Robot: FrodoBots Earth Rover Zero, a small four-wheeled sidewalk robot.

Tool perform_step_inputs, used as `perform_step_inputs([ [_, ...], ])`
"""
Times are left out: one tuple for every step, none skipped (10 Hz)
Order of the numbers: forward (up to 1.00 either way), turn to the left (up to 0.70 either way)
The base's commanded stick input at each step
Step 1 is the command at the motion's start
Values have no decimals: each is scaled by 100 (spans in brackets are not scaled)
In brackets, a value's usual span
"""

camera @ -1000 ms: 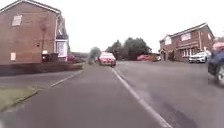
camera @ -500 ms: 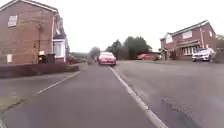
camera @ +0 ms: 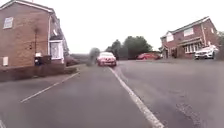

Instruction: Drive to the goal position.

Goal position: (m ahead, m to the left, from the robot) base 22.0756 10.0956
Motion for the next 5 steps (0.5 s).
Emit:
perform_step_inputs([
  [100,-40],
  [100,-40],
  [100,-40],
  [100,0],
  [100,0],
])
